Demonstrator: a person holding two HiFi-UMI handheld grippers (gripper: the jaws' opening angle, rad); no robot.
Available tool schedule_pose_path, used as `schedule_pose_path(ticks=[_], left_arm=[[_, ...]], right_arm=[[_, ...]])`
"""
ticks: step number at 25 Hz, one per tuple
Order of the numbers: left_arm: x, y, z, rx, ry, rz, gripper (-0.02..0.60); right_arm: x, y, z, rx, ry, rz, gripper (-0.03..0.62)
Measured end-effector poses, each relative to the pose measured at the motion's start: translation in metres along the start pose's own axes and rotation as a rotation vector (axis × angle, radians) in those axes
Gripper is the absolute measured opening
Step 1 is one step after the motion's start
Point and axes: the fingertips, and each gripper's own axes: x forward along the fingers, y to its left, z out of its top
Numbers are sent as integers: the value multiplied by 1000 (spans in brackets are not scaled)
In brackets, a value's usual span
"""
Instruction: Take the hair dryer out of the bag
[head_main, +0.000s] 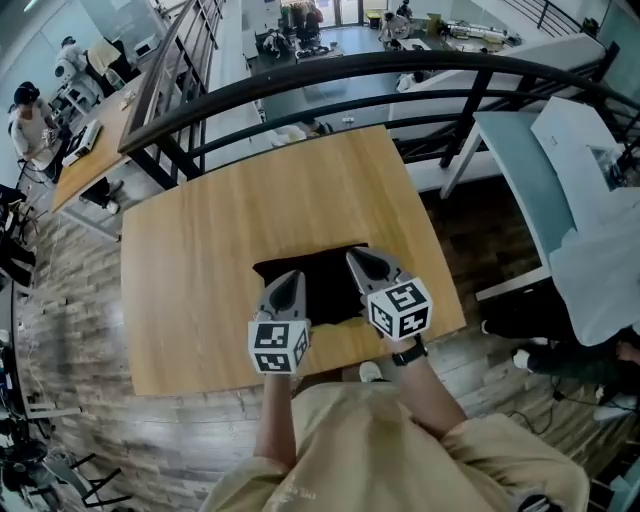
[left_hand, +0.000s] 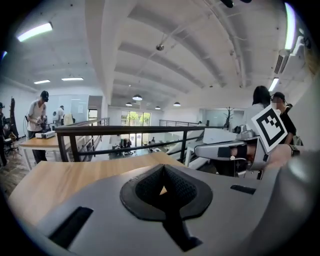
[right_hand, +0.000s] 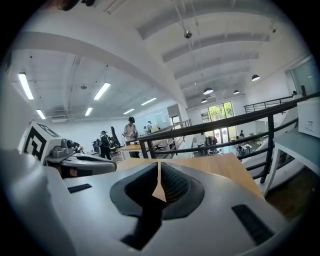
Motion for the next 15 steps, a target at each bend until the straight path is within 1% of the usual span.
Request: schedule_pose_path(ticks=[4, 7, 11, 15], left_arm=[[19, 3, -25, 8, 93, -37, 14], [33, 2, -37, 20, 138, -67, 14], [50, -3, -55, 72, 203, -128, 14], [68, -14, -77, 147, 294, -197, 14]], right_arm=[[4, -10, -18, 7, 51, -20, 25], [6, -18, -29, -3, 91, -32, 25], [9, -20, -46, -11, 134, -36, 25], [9, -28, -55, -16, 166, -50, 25]])
